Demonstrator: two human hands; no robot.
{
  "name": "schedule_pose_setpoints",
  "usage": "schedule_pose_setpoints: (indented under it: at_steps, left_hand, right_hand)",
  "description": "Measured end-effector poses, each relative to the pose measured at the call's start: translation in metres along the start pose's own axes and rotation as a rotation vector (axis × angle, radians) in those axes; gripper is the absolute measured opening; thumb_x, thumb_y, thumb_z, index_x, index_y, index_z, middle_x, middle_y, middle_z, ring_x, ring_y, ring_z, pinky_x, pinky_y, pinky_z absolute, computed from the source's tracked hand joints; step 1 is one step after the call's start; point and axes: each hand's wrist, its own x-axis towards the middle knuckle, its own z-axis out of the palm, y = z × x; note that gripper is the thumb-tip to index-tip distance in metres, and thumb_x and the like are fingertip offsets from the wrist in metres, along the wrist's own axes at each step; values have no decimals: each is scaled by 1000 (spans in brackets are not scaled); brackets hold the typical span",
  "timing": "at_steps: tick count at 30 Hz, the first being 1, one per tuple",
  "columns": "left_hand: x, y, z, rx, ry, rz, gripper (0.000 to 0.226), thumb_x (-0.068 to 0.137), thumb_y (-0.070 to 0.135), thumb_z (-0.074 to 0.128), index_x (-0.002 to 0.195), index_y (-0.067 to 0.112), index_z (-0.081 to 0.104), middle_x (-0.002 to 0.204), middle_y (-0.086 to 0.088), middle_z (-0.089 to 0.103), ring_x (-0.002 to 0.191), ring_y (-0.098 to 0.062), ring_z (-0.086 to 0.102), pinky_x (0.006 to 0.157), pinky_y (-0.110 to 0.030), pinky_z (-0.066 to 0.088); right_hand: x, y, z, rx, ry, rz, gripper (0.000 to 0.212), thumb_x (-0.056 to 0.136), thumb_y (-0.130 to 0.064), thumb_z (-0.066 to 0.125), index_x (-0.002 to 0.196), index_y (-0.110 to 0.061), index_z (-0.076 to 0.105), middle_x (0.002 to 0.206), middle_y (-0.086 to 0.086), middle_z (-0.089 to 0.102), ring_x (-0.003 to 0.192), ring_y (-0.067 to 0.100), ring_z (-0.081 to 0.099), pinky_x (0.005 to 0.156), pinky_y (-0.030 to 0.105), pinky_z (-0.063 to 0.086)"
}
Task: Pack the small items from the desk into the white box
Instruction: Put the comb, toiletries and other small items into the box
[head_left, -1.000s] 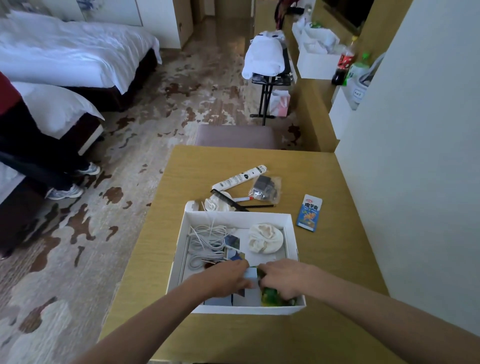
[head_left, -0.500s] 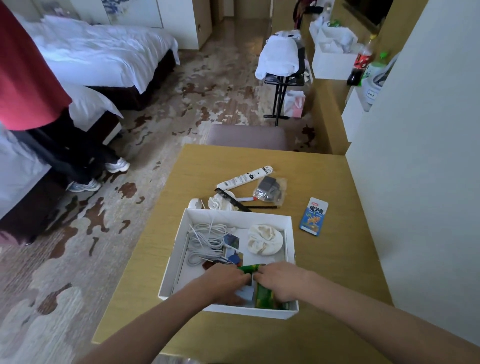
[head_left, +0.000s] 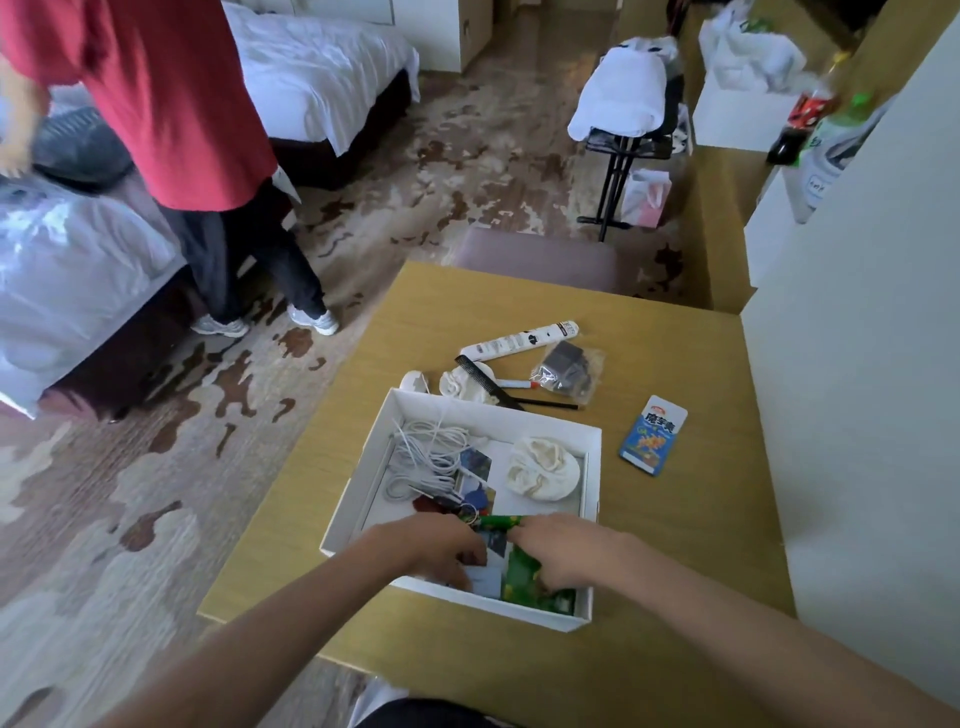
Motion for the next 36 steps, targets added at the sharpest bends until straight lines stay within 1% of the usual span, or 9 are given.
schedule_pose_setpoints:
  at_steps: [4,11,15,19,22,24,28,32,36]
  left_hand:
    - [1,-1,7,51,-2,25,40,83,25,68,122,23,58,124,1,64,108,-21,60,77,-28,43]
    - [0,-3,1,115,-55,80,41,83,21,67,122,25,58,124,1,65,108,-21,61,79,-30,45]
    - [-3,-7,1,191,-65,89,25,85,20,63,110,24,60,114,-1,67,101,-25,61,80,-38,51]
    - [-5,-7,1,163,-72,108,31,86,20,62,118,21,60,118,-2,67,105,-24,60,85,-39,50]
    - [-5,-6,-1,142,-70,127,32,86,20,64,118,20,62,118,-1,67,105,-22,61,85,-36,48]
    - [-6,-7,-3,122,-62,132,32,86,19,64,118,20,62,117,-1,68,105,-21,61,86,-35,48]
    - [-14,-11,-4,33,59,102,26,89,14,58,113,23,66,111,2,71,98,-15,65,84,-30,50]
    - [-28,-17,-17,-111,239,48,22,92,18,54,110,24,65,108,4,69,96,-9,62,86,-28,50]
    - [-41,-20,-35,-337,515,9,20,96,19,49,107,22,65,105,6,69,93,-4,62,85,-22,50]
  right_hand:
    - [0,-5,3,8,19,3,28,84,-8,61,112,-7,58,107,13,62,92,27,61,68,36,49]
    - [-4,-13,2,26,26,53,21,84,-10,60,105,-6,58,103,14,59,91,29,59,66,37,47]
    - [-7,-14,1,58,4,68,20,85,-9,62,104,-5,58,103,14,60,91,28,60,72,39,52]
    - [-9,-16,3,56,-12,75,21,85,-8,60,105,-5,57,105,15,59,92,29,59,77,43,54]
    - [-12,-14,0,59,-4,80,26,86,-15,62,111,-6,58,108,12,57,94,27,58,79,42,53]
    - [-14,-9,-6,78,67,77,33,87,-23,62,116,-8,57,110,9,56,97,26,57,80,41,52]
    - [-17,2,-19,227,232,56,43,91,-40,57,126,-17,54,119,2,58,108,20,55,87,38,48]
    - [-16,9,-27,376,384,62,37,91,-43,58,122,-22,60,113,-4,63,94,10,57,78,30,46]
    - [-8,20,-39,571,506,88,28,93,-37,58,115,-22,65,100,-11,65,84,2,59,73,23,50]
